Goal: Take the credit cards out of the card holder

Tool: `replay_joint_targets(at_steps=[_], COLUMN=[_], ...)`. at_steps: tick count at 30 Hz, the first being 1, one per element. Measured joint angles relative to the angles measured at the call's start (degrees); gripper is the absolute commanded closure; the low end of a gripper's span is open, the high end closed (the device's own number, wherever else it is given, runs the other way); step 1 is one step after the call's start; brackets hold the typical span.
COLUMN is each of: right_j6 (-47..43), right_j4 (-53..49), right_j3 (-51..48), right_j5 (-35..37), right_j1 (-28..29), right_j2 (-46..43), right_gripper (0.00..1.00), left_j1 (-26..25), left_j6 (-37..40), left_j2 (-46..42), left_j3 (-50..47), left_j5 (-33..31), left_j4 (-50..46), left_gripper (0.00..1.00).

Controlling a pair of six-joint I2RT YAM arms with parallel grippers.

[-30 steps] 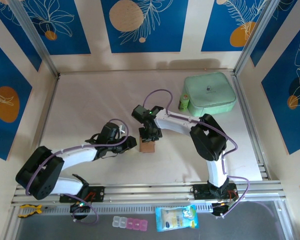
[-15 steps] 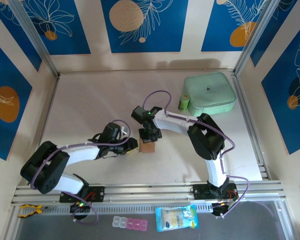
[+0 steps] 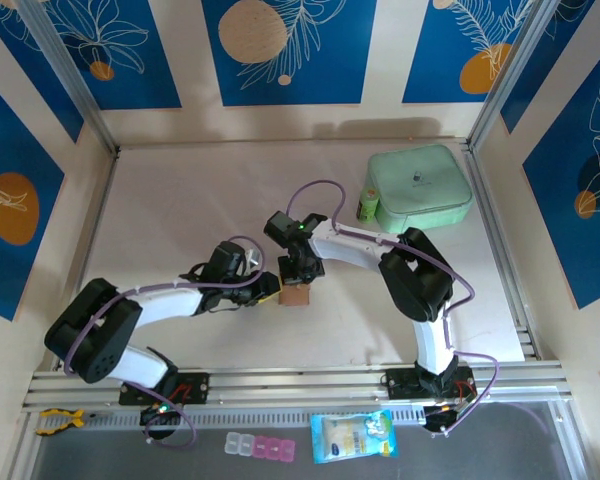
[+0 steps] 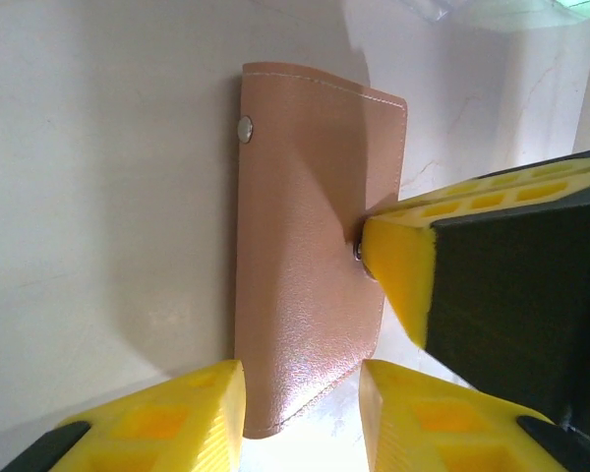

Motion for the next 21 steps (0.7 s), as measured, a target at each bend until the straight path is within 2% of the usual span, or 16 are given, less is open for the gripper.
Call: replay_joint_targets(at_steps=[10, 15, 21], right_j6=[-0.1, 0.0, 0.1], right_j4=[2.0, 2.3, 1.5], right_j3=[-3.1, -3.4, -3.4], right_j5=[-1.5, -1.9, -0.9], right_j1=[0.0, -0.1, -0.2], right_j2=[-3.5, -4.2, -3.9], right_gripper=[0.99, 0.77, 0.55], left_j1=[-1.0, -1.1, -1.1], left_j6=[-0.4, -0.4, -0.4], left_j2=[1.2, 1.2, 1.2], left_j3=[0.5, 1.4, 2.1], left_j5=[0.0, -0.1, -0.3], left_j4=[0.8, 0.8, -0.6], left_gripper=[0.65, 0.66, 0.68])
